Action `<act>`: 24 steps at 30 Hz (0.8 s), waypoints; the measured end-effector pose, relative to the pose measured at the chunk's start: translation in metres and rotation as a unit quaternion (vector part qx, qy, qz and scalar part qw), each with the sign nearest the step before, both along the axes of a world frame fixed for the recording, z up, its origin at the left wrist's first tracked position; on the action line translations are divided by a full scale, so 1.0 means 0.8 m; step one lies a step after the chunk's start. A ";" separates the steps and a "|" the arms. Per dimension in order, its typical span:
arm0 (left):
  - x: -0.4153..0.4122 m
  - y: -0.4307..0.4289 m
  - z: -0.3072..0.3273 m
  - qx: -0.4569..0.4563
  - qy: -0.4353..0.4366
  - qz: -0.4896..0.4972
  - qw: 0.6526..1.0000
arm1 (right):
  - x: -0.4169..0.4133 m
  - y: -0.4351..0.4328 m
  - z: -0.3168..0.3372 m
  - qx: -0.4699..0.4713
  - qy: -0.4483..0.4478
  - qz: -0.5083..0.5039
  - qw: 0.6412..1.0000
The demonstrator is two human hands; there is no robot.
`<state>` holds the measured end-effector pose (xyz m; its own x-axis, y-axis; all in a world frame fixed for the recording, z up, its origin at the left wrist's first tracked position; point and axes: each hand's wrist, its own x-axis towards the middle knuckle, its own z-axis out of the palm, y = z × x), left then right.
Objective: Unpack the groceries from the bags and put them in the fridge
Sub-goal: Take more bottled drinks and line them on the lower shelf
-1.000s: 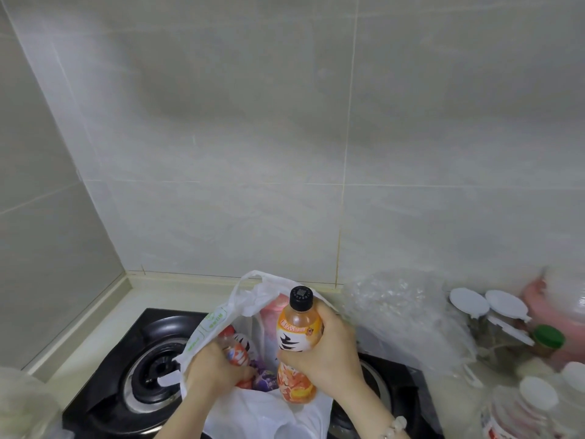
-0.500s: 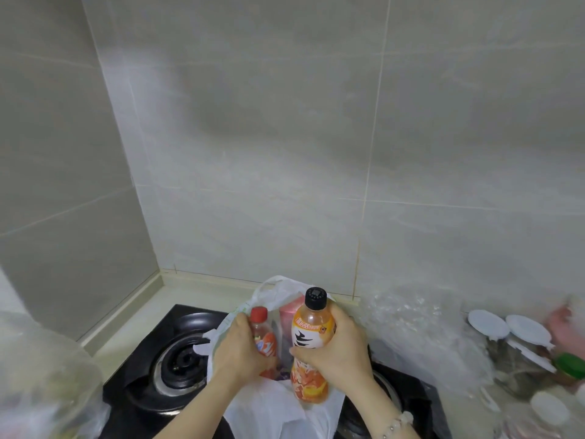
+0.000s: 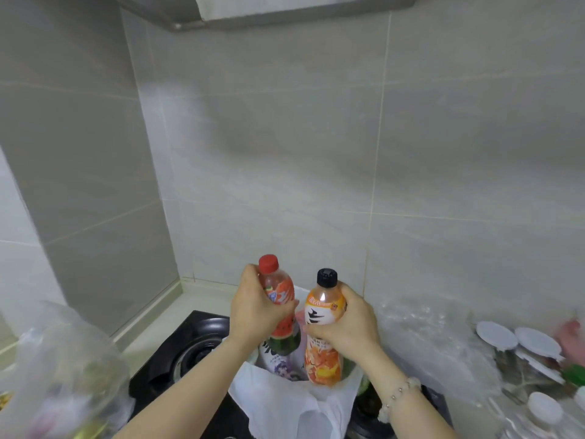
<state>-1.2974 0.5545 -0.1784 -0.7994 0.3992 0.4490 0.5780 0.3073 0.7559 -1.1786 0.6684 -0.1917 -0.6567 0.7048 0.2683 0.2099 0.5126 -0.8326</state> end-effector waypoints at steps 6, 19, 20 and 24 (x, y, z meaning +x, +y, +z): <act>-0.003 -0.029 0.062 0.073 0.074 0.000 0.995 | -0.025 -0.012 0.063 0.024 0.031 -0.001 0.999; -0.024 -0.176 0.092 0.047 0.111 0.127 0.985 | -0.087 -0.120 0.118 -0.006 0.054 0.159 0.986; -0.022 -0.188 0.090 0.046 0.110 0.148 0.982 | -0.089 -0.128 0.119 -0.002 0.054 0.169 0.984; 0.000 -0.243 0.081 0.022 0.102 0.224 0.969 | -0.095 -0.157 0.121 -0.005 0.049 0.227 0.973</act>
<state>-1.2974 0.3604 -0.1135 -0.7803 0.0088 0.6253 0.5331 0.5320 0.6578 -1.2544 0.5425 -0.0949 -0.8726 0.3507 0.3399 -0.1171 0.5254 -0.8428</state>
